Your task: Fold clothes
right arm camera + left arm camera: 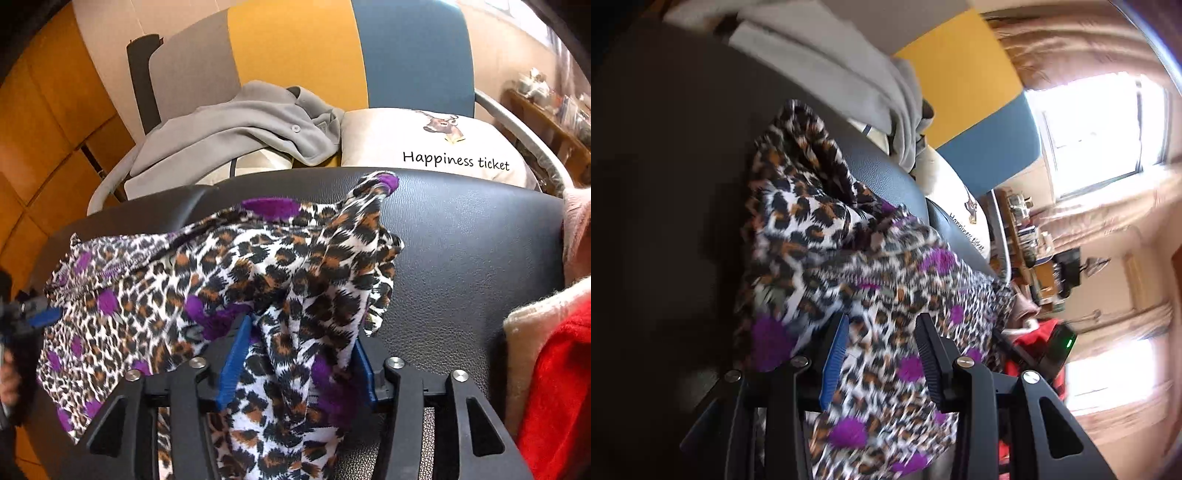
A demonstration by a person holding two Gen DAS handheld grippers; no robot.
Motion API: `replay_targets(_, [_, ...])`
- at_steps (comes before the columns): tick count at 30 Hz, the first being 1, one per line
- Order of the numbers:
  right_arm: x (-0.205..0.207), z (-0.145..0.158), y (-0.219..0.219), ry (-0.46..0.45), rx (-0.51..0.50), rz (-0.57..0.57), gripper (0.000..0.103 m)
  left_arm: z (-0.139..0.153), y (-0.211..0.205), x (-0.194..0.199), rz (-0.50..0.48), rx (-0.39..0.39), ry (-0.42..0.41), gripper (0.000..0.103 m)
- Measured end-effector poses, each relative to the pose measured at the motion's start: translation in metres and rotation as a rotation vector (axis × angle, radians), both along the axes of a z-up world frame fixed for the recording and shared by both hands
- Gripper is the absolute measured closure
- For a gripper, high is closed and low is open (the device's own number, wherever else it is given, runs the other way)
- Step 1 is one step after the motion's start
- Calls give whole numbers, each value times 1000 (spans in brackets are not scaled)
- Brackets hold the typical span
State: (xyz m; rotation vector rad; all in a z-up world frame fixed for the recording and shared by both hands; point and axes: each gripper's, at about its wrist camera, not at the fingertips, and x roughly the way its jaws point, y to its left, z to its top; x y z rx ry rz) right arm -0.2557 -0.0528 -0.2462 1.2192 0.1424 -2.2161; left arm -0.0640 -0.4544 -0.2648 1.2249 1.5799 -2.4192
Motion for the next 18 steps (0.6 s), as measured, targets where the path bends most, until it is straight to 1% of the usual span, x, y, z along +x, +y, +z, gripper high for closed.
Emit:
replay_targets(2, [2, -1, 0, 12, 0, 7, 47, -6, -4, -6, 19, 46, 1, 63])
replay_targets(3, [3, -2, 0, 19, 0, 11, 47, -7, -5, -9, 28, 69, 12, 59])
replay_targets(6, [7, -4, -1, 37, 0, 22, 42, -9, -13, -12, 113, 135, 35, 58])
replay_targets(8, [9, -5, -1, 49, 0, 29, 39, -5, -17, -11, 174, 168, 85, 62])
replay_targets(9, [10, -6, -1, 56, 0, 33, 38, -2, -20, -10, 205, 184, 113, 66])
replay_targets(11, [12, -7, -1, 68, 0, 40, 37, 13, -24, -12, 218, 214, 205, 66])
replay_targets(12, [13, -8, -2, 74, 0, 44, 37, 24, -30, -13, 237, 206, 245, 66])
replay_targets(13, [13, -8, -1, 76, -4, 46, 36, 34, -37, -13, 269, 184, 271, 65])
replay_targets(15, [13, -9, 1, 74, -20, 47, 36, 48, -56, -13, 334, 165, 313, 63])
replay_targets(16, [13, -9, 2, 73, -28, 47, 36, 53, -65, -13, 369, 148, 305, 62])
replay_targets(18, [12, -10, 4, 72, -40, 48, 36, 60, -76, -8, 396, 68, 223, 61])
